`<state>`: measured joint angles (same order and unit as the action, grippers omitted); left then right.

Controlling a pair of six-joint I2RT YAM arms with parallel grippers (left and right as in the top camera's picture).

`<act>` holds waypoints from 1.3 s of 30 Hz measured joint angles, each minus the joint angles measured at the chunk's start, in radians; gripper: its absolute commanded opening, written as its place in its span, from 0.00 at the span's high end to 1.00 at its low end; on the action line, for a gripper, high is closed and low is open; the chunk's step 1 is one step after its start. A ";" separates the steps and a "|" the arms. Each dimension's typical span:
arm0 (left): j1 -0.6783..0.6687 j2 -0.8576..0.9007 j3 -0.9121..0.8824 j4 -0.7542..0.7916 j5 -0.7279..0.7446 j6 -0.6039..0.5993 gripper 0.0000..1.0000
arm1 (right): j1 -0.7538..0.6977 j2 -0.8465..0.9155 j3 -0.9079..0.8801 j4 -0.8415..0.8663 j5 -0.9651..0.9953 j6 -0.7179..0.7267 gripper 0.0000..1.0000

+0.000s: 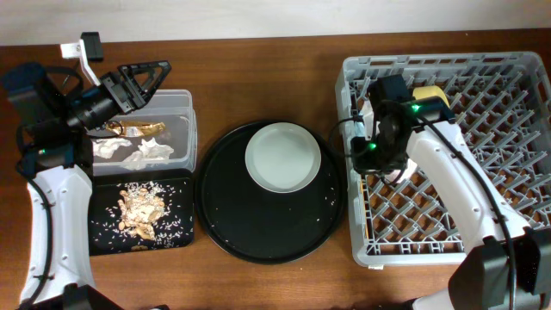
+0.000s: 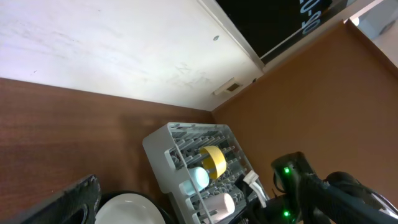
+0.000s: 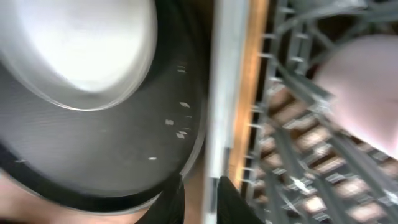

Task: Sort waste into correct bins and load items into the dishwasher rack
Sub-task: 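Carry the second chopstick into the rack and release it, then grasp the white plate rim with the right gripper and lift it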

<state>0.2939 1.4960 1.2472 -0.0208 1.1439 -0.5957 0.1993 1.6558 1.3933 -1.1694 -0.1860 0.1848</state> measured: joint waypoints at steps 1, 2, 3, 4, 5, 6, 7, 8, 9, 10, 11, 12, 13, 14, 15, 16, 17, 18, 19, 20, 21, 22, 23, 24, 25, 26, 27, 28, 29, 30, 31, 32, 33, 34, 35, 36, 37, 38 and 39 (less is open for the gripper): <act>0.000 0.000 0.000 0.000 0.000 0.000 0.01 | 0.000 0.000 -0.001 0.010 -0.039 0.000 0.81; 0.000 0.000 0.000 0.000 0.000 0.000 0.01 | 0.000 0.000 -0.001 0.017 -0.066 0.000 0.73; 0.000 0.000 0.000 0.000 0.000 0.000 0.01 | 0.000 0.000 -0.001 0.029 -0.111 0.000 0.61; 0.000 0.000 0.000 0.000 0.000 0.000 0.01 | 0.003 0.000 -0.001 0.039 -0.144 0.000 0.56; 0.000 0.000 0.000 0.000 0.000 0.000 0.01 | 0.007 0.000 -0.001 0.048 -0.164 0.001 0.54; 0.000 0.000 0.000 0.000 0.000 0.000 0.01 | 0.018 0.000 -0.001 0.068 -0.193 0.000 0.47; 0.000 0.000 0.000 0.000 0.000 0.000 0.01 | 0.032 0.000 -0.001 0.083 -0.210 0.000 0.46; 0.000 0.000 0.000 0.000 0.000 0.000 0.01 | 0.047 0.000 -0.001 0.098 -0.221 0.003 0.45; 0.000 0.000 0.000 0.000 0.000 0.000 0.01 | 0.069 0.000 -0.002 0.124 -0.232 -0.001 0.44; 0.000 0.000 0.000 0.000 0.000 0.000 0.01 | 0.092 0.000 -0.002 0.142 -0.242 0.000 0.41; 0.000 0.000 0.000 0.000 0.000 0.000 0.01 | 0.118 0.000 -0.003 0.168 -0.249 0.000 0.41; 0.000 0.000 0.000 0.000 0.000 0.000 0.01 | 0.146 0.000 -0.003 0.192 -0.254 0.000 0.41; 0.000 0.000 0.000 0.000 0.000 0.000 0.01 | 0.174 0.001 -0.004 0.219 -0.258 0.002 0.41; 0.000 0.000 0.000 0.000 0.000 0.000 0.01 | 0.201 0.002 -0.004 0.252 -0.261 0.002 0.41; 0.000 0.000 0.000 0.000 0.000 0.000 0.01 | 0.237 0.009 -0.004 0.294 -0.261 0.003 0.41; 0.000 0.000 0.000 0.000 0.000 0.000 0.01 | 0.269 0.018 -0.004 0.323 -0.257 0.003 0.41; 0.000 0.000 0.000 0.000 0.000 0.000 0.01 | 0.294 0.030 -0.004 0.348 -0.249 0.003 0.41; 0.000 0.000 0.000 0.000 0.000 0.000 0.01 | 0.325 0.048 -0.004 0.376 -0.236 0.003 0.41; 0.000 0.000 0.000 0.000 0.000 0.000 0.01 | 0.343 0.063 -0.004 0.391 -0.225 0.003 0.41; 0.000 0.000 0.000 0.000 0.000 0.000 0.01 | 0.370 0.086 -0.004 0.416 -0.198 0.003 0.41; 0.000 0.000 0.000 0.000 0.000 0.000 0.01 | 0.383 0.102 -0.004 0.427 -0.184 0.004 0.41; 0.000 0.000 0.000 0.000 0.000 0.000 0.01 | 0.403 0.123 -0.004 0.443 -0.161 0.003 0.41; 0.000 0.000 0.000 0.000 0.000 0.000 0.01 | 0.416 0.139 -0.004 0.457 -0.143 0.003 0.41; 0.000 0.000 0.000 0.000 0.000 0.000 0.01 | 0.436 0.167 -0.004 0.478 -0.115 0.004 0.41; 0.000 0.000 0.000 0.000 0.000 0.000 0.01 | 0.450 0.190 -0.004 0.497 -0.094 0.004 0.41; 0.000 0.000 0.000 0.000 0.000 0.000 0.01 | 0.463 0.216 -0.004 0.525 -0.077 0.004 0.41; 0.000 0.000 0.000 0.000 0.000 0.000 0.01 | 0.474 0.240 -0.004 0.546 -0.064 0.003 0.41; 0.000 0.000 0.000 0.000 0.000 0.000 0.01 | 0.483 0.266 -0.004 0.570 -0.057 0.005 0.41; 0.000 0.000 0.000 0.000 0.000 0.000 0.01 | 0.488 0.286 -0.004 0.584 -0.052 0.004 0.41; 0.000 0.000 0.000 0.000 0.000 0.000 0.01 | 0.497 0.322 -0.004 0.609 -0.042 0.005 0.41; 0.000 0.000 0.000 0.000 0.000 0.000 0.01 | 0.502 0.362 -0.004 0.622 -0.038 0.005 0.42; 0.000 0.000 0.000 0.000 0.000 0.000 0.01 | 0.502 0.378 -0.004 0.634 -0.036 0.006 0.42; 0.000 0.000 0.000 0.000 0.000 0.000 0.01 | 0.503 0.397 -0.004 0.650 -0.034 0.006 0.42; 0.000 0.000 0.000 0.000 0.000 0.000 0.01 | 0.503 0.413 -0.004 0.658 -0.032 0.004 0.46; 0.000 0.000 0.000 -0.001 0.000 0.000 0.01 | 0.503 0.414 -0.001 0.669 -0.029 0.006 0.51; 0.000 0.000 0.000 0.000 0.000 0.000 0.01 | 0.503 0.416 0.000 0.668 -0.027 0.006 0.60; 0.000 0.000 0.000 0.000 0.000 0.000 0.01 | 0.503 0.416 0.000 0.668 -0.027 0.010 0.67; 0.000 0.000 0.000 0.000 0.000 0.000 0.01 | 0.503 0.417 0.000 0.668 -0.026 0.004 0.73; 0.000 0.000 0.000 0.000 0.000 0.000 0.01 | 0.503 0.419 0.000 0.666 -0.021 0.010 0.76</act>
<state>0.2939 1.4960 1.2472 -0.0212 1.1439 -0.5957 0.7021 2.0750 1.3930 -0.5034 -0.2066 0.1951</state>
